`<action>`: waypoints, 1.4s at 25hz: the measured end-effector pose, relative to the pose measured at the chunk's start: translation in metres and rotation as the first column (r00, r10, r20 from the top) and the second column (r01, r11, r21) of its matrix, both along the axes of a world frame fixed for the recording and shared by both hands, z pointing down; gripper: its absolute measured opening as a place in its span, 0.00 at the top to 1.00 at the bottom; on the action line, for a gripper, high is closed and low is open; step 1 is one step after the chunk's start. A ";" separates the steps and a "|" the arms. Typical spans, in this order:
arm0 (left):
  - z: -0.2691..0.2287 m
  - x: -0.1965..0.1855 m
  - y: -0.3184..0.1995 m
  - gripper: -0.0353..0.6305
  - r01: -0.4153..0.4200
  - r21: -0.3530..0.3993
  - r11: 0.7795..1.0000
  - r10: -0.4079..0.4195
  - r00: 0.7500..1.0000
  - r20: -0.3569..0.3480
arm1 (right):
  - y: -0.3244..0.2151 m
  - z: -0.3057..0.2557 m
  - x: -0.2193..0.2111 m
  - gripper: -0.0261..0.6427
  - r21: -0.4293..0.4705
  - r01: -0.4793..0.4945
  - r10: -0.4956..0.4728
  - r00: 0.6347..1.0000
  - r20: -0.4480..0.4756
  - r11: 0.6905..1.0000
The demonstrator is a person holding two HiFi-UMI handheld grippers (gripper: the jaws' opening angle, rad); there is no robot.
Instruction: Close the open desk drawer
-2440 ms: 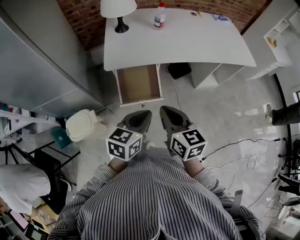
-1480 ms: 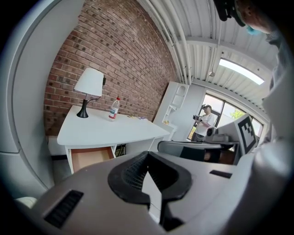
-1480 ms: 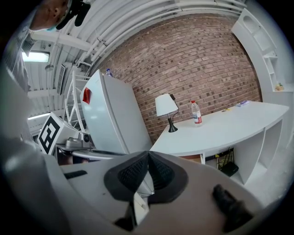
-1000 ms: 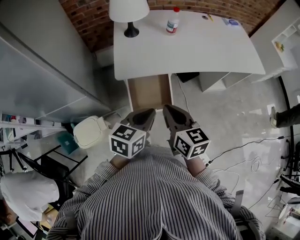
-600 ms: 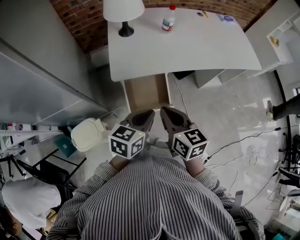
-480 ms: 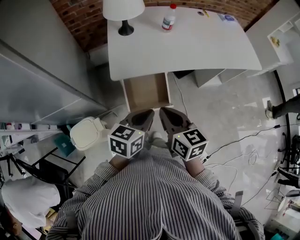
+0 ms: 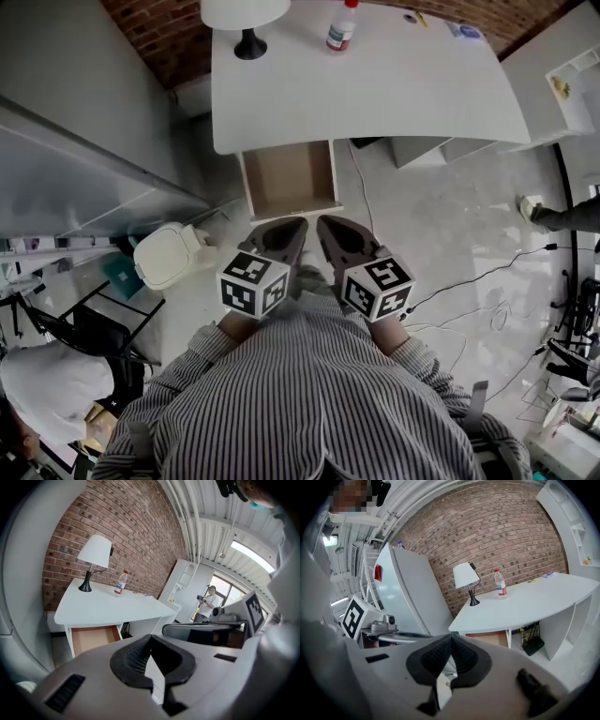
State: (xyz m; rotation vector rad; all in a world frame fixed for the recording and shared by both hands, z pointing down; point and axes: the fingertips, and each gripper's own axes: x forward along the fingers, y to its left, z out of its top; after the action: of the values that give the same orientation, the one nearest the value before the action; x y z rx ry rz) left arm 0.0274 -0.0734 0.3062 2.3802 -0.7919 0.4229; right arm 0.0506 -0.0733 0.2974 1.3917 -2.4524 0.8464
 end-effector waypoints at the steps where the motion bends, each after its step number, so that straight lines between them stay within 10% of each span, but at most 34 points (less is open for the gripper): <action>1: 0.003 -0.001 0.000 0.93 0.004 -0.008 1.000 -0.004 1.000 -0.003 | 0.000 0.003 -0.001 0.94 -0.004 0.006 -0.006 1.000 0.003 1.000; 35: 0.167 -0.009 -0.011 0.93 0.166 -0.154 0.974 -0.145 0.979 0.140 | -0.015 0.161 0.012 0.94 -0.218 0.057 -0.052 0.998 0.031 0.974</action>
State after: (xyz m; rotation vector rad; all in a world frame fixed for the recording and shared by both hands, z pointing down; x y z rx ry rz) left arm 0.0188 -0.0842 0.4733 2.1367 -0.9559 0.5584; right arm 0.0623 -0.0885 0.4579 1.2379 -2.3191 1.0897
